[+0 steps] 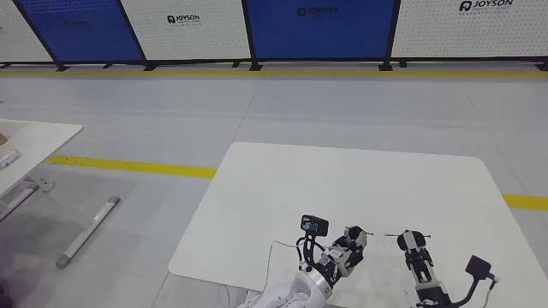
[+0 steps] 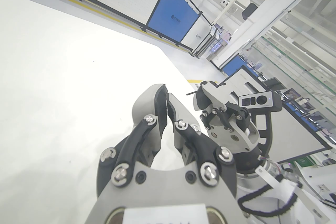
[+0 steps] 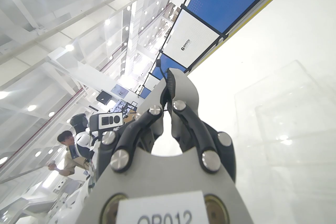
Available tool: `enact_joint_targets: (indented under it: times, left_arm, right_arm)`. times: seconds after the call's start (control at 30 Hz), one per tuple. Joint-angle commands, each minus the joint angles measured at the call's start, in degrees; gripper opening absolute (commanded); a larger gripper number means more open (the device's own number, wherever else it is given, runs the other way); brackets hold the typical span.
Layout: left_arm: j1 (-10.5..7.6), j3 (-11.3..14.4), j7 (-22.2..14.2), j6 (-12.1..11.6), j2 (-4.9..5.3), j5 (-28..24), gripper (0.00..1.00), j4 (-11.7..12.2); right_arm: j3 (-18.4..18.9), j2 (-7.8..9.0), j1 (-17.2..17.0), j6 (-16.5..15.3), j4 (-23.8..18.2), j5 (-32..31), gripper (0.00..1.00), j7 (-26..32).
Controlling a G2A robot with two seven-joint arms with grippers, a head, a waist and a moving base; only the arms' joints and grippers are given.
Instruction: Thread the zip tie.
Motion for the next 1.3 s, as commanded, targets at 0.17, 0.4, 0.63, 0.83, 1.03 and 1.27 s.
enact_joint_targets:
  times: [0.17, 0.4, 0.63, 0.83, 1.03, 1.27]
  left_arm:
    - [0.0, 0.0, 0.0, 0.0, 0.0, 0.0, 0.0, 0.0]
    - [0.0, 0.0, 0.0, 0.0, 0.0, 0.0, 0.0, 0.0]
    - [0.0, 0.0, 0.0, 0.0, 0.0, 0.0, 0.0, 0.0]
    - [0.0, 0.0, 0.0, 0.0, 0.0, 0.0, 0.0, 0.0]
    - [0.0, 0.0, 0.0, 0.0, 0.0, 0.0, 0.0, 0.0]
    - [0.0, 0.0, 0.0, 0.0, 0.0, 0.0, 0.0, 0.0]
  right_arm:
    - [0.27, -0.27, 0.7, -0.96, 1.69, -0.74, 0.0, 1.13]
    - [-1.98, -0.92, 2.13, 0.35, 3.88, -4.39, 0.0, 0.9]
    - [-2.51, -1.18, 2.68, -0.04, 4.25, -4.31, 0.0, 0.24]
    - [-2.27, -1.3, 2.89, -0.52, 4.23, -3.12, 0.0, 0.22]
    - [-1.77, -1.45, 2.98, -1.14, 4.38, -1.97, 0.0, 1.73]
    - [-1.97, -1.72, 3.6, -1.14, 5.12, -2.27, 0.0, 2.76]
